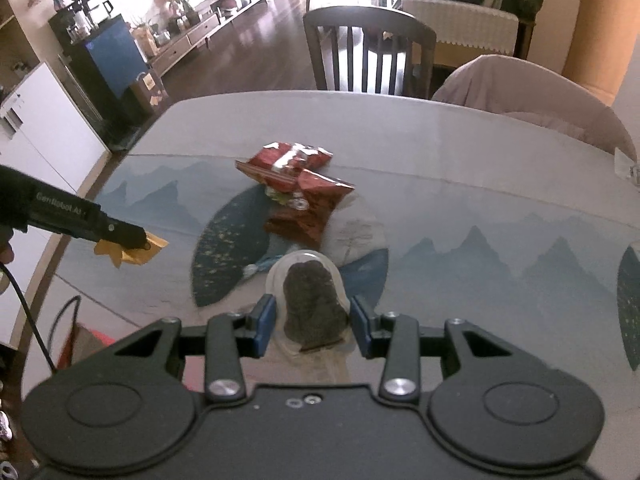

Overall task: Organize snacks
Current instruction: 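Carry the yellow packet and brown snack over the box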

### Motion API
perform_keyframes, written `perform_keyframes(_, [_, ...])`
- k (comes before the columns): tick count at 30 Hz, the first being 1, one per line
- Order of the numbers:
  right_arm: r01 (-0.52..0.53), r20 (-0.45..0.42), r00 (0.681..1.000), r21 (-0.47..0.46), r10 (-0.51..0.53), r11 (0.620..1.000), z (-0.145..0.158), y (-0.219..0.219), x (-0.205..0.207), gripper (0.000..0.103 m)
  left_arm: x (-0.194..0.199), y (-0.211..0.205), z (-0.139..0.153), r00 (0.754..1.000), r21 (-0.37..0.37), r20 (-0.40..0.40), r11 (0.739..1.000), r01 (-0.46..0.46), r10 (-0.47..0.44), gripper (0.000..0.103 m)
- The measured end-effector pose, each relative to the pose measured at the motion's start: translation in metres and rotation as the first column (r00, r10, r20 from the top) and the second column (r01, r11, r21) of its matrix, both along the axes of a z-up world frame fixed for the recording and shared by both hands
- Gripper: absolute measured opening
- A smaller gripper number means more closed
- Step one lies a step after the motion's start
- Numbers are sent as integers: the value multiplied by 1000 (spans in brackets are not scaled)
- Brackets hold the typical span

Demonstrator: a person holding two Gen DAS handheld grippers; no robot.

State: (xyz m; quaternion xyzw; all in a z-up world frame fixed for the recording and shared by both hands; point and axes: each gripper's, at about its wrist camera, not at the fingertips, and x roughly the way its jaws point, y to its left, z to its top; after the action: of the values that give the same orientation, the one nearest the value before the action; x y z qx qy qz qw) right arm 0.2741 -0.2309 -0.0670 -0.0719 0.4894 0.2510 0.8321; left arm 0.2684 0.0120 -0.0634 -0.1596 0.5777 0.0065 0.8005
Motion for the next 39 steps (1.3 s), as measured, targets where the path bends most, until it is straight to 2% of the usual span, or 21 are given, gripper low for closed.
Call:
perform_keyframes(10, [-7,18,1000,-8,7,1000,28,14,-50,40,-51,4,32,997,5,54,998,63,-63,34])
perform_keyframes(23, [-13,13,1000,-20,13,1000,38,29,-109,40,-112,4,54,985,46,75,987,153,-156,34])
perform_keyframes(30, [-4,3,1000,-14,4,1000,34,30,-134,40,-141,-8,52,973,62,54,974,219,-223,34])
perform_keyframes(39, [6,-23,1000,-26,-6,1000,20,31,-158,40,-168,-27,34,956,70,18,954,291,-293,34])
